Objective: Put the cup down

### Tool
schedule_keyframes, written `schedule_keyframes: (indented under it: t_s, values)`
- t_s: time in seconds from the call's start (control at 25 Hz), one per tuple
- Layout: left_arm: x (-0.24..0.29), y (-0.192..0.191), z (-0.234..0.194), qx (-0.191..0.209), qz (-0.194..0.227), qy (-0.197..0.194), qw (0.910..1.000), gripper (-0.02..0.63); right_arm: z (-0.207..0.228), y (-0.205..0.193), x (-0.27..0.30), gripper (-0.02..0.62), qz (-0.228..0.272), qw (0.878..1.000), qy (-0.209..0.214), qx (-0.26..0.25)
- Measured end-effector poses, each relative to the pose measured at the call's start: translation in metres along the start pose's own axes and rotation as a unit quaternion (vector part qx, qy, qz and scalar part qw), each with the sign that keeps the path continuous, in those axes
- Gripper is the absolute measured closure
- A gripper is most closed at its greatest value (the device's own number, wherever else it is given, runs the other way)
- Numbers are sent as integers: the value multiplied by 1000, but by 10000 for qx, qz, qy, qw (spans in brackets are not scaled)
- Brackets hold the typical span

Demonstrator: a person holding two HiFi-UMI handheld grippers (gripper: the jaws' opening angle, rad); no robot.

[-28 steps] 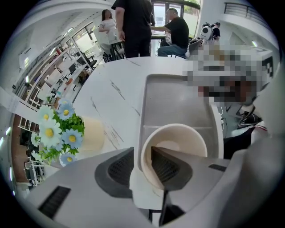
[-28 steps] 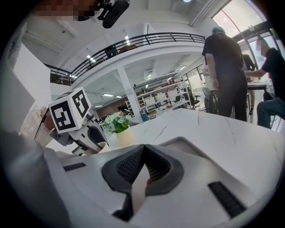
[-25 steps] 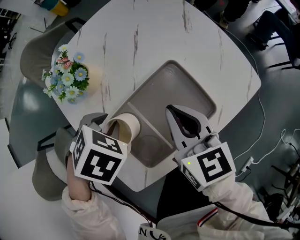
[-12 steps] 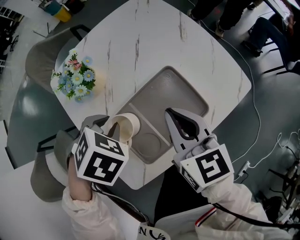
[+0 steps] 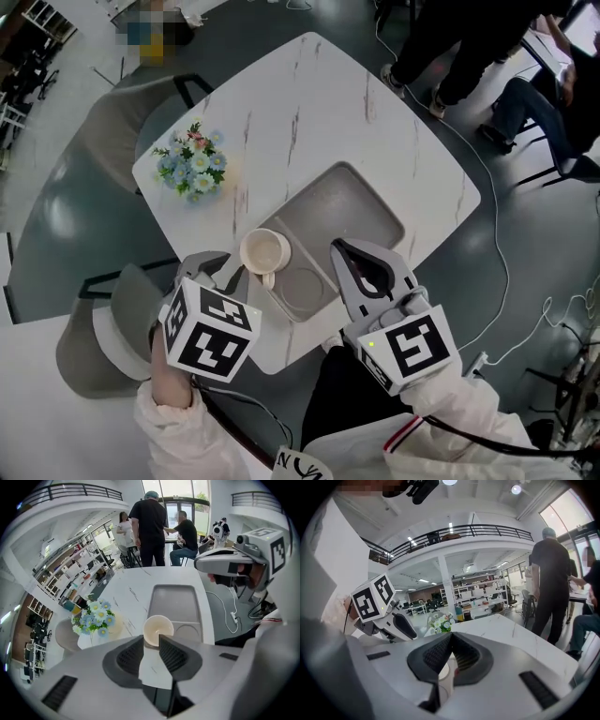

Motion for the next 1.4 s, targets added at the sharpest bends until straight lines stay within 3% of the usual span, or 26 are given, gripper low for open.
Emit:
schedule_keyframes:
  t_s: [0.32, 0.44, 0.56, 0.64, 0.76, 0.84, 1.16, 1.4]
  values:
    - [-50, -6, 14, -705, 811, 353, 9936, 503, -18, 28, -31, 592, 156, 9997, 78, -149]
    - [-73, -13, 22, -869, 1075, 610, 9885, 558, -26, 38, -43, 591, 186, 9996, 126, -157]
    - [-96, -22, 30, -1030, 1333, 775, 9827, 563, -35, 49, -55, 592, 178, 9995, 185, -172]
    - [-113, -26, 36, -1168, 1767, 1013, 9721, 567, -40, 56, -61, 592, 186, 9994, 231, -169]
    - [-141, -28, 47, -1376, 2592, 1436, 9451, 595, -45, 67, -67, 591, 221, 9993, 281, -72]
    - [-155, -31, 55, -1560, 2894, 1622, 9304, 595, -49, 77, -70, 592, 308, 9990, 303, -77]
    - [-200, -42, 82, -2081, 3443, 2064, 8919, 595, -61, 120, -100, 592, 609, 9970, 441, -209]
    - [-217, -45, 96, -2088, 3805, 2333, 8702, 596, -68, 133, -116, 592, 765, 9952, 513, -320]
Point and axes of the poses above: the fingertips, and each gripper's own axes: x forward along the fingers, z to its right, y out of its top, the point moved 10 cm from there along -x, backward along the fingers, and after that the axes turned 9 degrees about z, right-handed, at the moved point
